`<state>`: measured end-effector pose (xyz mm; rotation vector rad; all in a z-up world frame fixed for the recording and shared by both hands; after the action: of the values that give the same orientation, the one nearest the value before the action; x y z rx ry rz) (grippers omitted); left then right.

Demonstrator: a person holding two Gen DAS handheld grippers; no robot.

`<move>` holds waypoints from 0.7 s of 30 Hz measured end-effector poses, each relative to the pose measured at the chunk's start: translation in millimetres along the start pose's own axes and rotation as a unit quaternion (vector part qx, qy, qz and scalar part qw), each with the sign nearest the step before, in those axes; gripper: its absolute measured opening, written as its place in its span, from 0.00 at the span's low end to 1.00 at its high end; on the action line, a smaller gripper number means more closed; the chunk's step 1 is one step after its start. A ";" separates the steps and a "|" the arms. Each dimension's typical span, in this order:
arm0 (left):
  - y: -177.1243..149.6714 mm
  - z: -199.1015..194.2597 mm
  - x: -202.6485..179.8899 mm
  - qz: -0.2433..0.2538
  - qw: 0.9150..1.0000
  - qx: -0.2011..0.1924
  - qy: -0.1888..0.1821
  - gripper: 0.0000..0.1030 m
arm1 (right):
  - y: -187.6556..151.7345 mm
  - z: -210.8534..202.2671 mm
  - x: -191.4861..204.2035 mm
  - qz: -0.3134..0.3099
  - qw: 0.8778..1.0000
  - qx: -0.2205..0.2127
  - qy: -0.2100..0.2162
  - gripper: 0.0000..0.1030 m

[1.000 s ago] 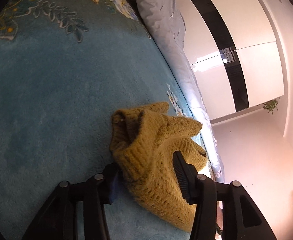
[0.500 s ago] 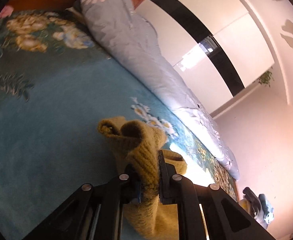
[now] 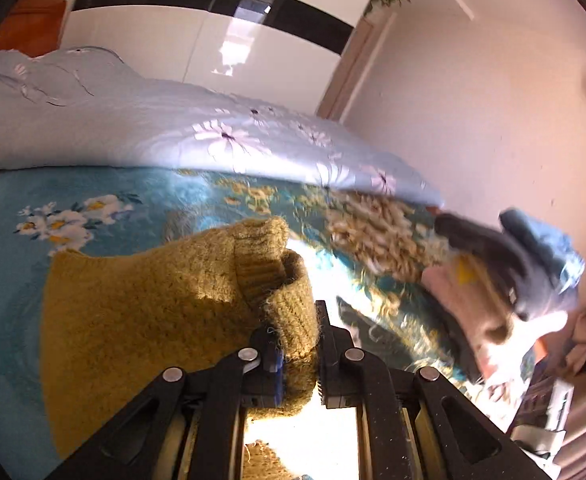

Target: Fold clothes

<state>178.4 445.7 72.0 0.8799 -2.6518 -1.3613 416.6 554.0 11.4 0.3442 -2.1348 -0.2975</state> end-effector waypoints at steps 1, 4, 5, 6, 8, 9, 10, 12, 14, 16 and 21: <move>-12.4 16.3 -6.2 0.002 1.000 0.026 -0.006 0.12 | -0.2 -2.5 -4.3 0.003 1.000 -0.001 -0.004 0.49; -46.6 47.4 -18.3 0.004 0.996 0.086 -0.011 0.15 | -2.7 -8.9 -10.4 0.001 1.000 -0.002 -0.015 0.49; -53.1 46.1 -21.9 0.001 0.996 0.090 -0.017 0.16 | -3.4 -10.9 -11.8 0.000 1.000 -0.002 -0.018 0.49; -53.5 37.2 -24.8 -0.003 0.996 0.088 -0.033 0.20 | -4.1 -12.9 -13.3 0.000 1.000 -0.002 -0.021 0.49; -54.1 19.3 -30.5 -0.012 0.994 0.083 -0.065 0.33 | -5.0 -14.1 -9.5 -0.006 1.000 -0.002 -0.020 0.49; -54.4 10.2 -33.4 -0.016 0.993 0.081 -0.081 0.46 | -5.3 -13.7 -5.6 -0.011 1.000 -0.002 -0.017 0.49; -54.0 0.0 -35.0 -0.021 0.992 0.078 -0.097 0.52 | -5.6 -13.0 -1.0 -0.016 1.000 -0.001 -0.013 0.49; -50.2 -25.7 -30.9 -0.032 0.989 0.064 -0.126 0.60 | -7.6 -6.5 16.5 -0.032 0.999 0.005 0.003 0.49; -48.5 -48.8 -10.4 -0.049 0.993 0.037 -0.101 0.60 | -10.7 2.2 35.9 -0.051 0.998 0.015 0.021 0.49; -47.6 -70.8 17.5 -0.073 0.996 0.009 -0.055 0.61 | -15.5 16.1 55.3 -0.064 0.996 0.036 0.045 0.53; -69.8 -77.5 96.7 -0.132 0.989 0.041 0.056 0.63 | -22.3 64.5 91.9 -0.106 0.989 0.086 0.058 0.57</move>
<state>151.4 308.5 45.7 1.3162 -2.5953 -1.2118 316.5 505.9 39.1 0.6769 -2.0164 -0.2088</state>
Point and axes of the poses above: each gripper's, at about its wrist camera, not at the fingertips, and z roughly the way its jaws point, x to its left, y to its top, the point moved 5 cm from there along z, roughly the way its jaws point, and after that the axes turned 11 degrees about z, right-handed, at the moved point
